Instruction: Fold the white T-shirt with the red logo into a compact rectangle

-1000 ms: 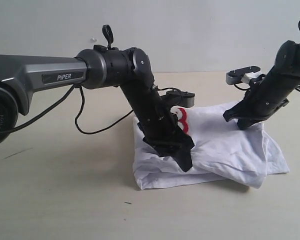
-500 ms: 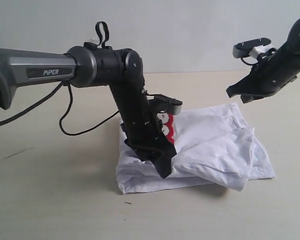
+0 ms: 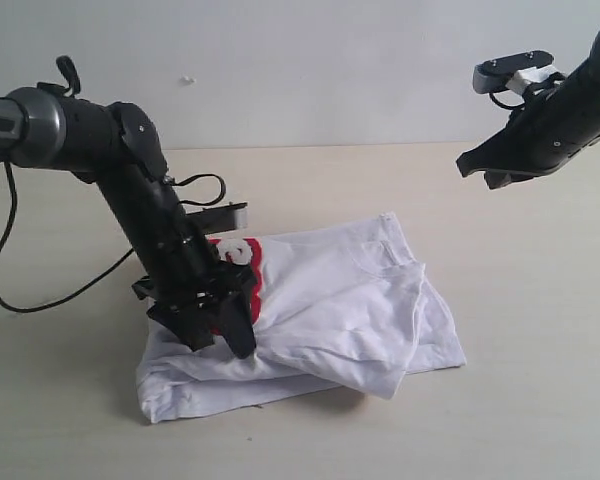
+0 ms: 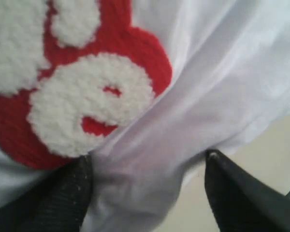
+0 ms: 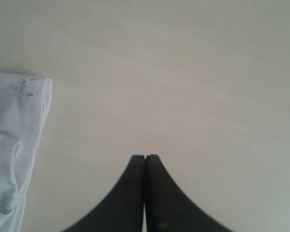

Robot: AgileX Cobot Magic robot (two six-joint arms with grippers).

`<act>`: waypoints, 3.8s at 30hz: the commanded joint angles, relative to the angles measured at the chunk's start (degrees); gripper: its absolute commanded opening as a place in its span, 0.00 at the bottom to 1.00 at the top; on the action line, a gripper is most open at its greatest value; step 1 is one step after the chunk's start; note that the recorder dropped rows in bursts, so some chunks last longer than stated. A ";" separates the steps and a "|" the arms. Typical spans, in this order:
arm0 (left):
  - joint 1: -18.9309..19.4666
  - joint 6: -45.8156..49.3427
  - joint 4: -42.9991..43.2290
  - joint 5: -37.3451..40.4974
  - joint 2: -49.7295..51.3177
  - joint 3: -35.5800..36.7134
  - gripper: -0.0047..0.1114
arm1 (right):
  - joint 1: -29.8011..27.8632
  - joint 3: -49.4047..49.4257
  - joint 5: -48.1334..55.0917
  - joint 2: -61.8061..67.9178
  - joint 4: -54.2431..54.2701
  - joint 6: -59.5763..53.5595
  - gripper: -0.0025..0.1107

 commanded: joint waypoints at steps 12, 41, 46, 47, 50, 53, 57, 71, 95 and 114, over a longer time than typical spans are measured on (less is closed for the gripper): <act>1.66 0.81 9.73 -21.20 -2.71 2.01 0.62 | -0.09 -0.02 3.58 -0.63 2.52 -3.12 0.02; 1.66 8.40 -4.46 -42.78 -40.38 28.64 0.04 | -0.09 6.78 -0.16 -18.42 18.17 -19.19 0.02; 1.66 8.16 -4.48 -50.80 -51.36 36.49 0.04 | -0.09 14.46 -7.13 -27.75 23.56 -24.34 0.02; 1.66 8.16 -4.72 -51.34 -53.26 37.86 0.04 | -0.09 15.96 -7.66 -29.64 25.21 -25.79 0.02; 1.66 8.02 -4.72 -52.23 -57.79 41.50 0.04 | -0.09 20.13 -7.76 -34.32 31.70 -31.21 0.02; 1.66 8.02 -4.72 -52.07 -61.02 44.29 0.04 | -0.09 23.13 -7.08 -36.12 37.73 -34.21 0.02; 1.66 8.02 -4.72 -50.31 -63.98 48.58 0.04 | -0.09 26.45 -0.74 -35.89 38.36 -34.91 0.02; 1.66 8.02 -4.72 -52.99 -66.14 53.36 0.04 | -0.09 29.22 16.29 -18.85 48.40 -40.37 0.11; 1.66 8.20 -4.72 -54.77 -66.14 53.36 0.04 | 3.59 29.11 11.73 -0.35 76.06 -53.91 0.69; 1.66 8.20 -4.72 -54.77 -66.14 53.36 0.04 | 3.59 29.12 11.63 3.04 75.00 -45.59 0.69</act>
